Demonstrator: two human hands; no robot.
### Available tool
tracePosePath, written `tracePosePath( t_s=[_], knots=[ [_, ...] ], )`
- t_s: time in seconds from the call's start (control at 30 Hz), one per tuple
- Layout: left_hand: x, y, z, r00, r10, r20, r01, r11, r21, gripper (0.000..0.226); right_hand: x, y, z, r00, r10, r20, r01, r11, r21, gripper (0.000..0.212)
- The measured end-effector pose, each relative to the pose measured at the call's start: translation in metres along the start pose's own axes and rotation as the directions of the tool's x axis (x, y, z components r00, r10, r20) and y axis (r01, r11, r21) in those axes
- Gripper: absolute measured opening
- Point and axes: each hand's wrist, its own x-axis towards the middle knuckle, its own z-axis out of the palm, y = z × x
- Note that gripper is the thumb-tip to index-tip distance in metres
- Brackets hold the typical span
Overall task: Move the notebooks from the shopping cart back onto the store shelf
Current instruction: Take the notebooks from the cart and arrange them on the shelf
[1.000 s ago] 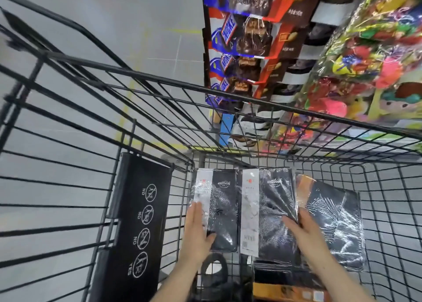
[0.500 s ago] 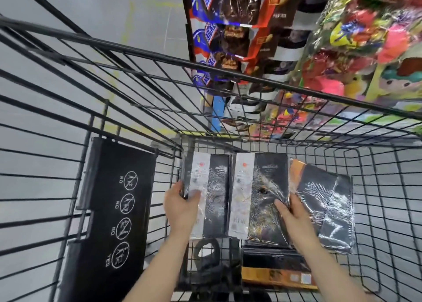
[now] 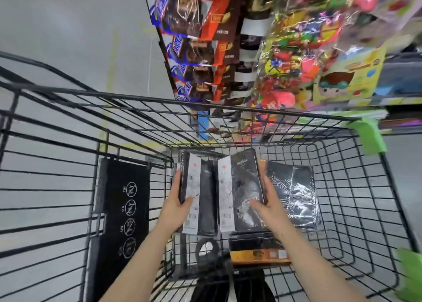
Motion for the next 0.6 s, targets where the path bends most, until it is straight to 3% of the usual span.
tracePosePath(
  t_s=[0.3,0.4,0.53,0.6],
  knots=[
    [-0.09,0.102,-0.012,0.991,0.106,0.087,-0.11,0.993,0.047,0.077,-0.088,-0.047,-0.115,0.99,-0.134,-0.05,0.132,0.99,-0.044,0.067],
    [-0.106,0.136,0.008,0.983,0.179,0.032,-0.182,0.975,0.13,0.077,-0.109,-0.049,-0.164,0.979,-0.184,-0.083,0.182,0.983,-0.031,0.067],
    [-0.124,0.181,0.058,0.964,0.266,-0.013,-0.254,0.935,0.248,0.077,-0.123,-0.035,-0.23,0.963,-0.217,-0.159,0.232,0.97,0.08,0.062],
    [-0.136,0.206,0.093,0.958,0.287,-0.024,-0.277,0.942,0.19,0.074,-0.129,-0.023,-0.267,0.956,-0.228,-0.182,0.262,0.947,0.187,0.061]
  ],
)
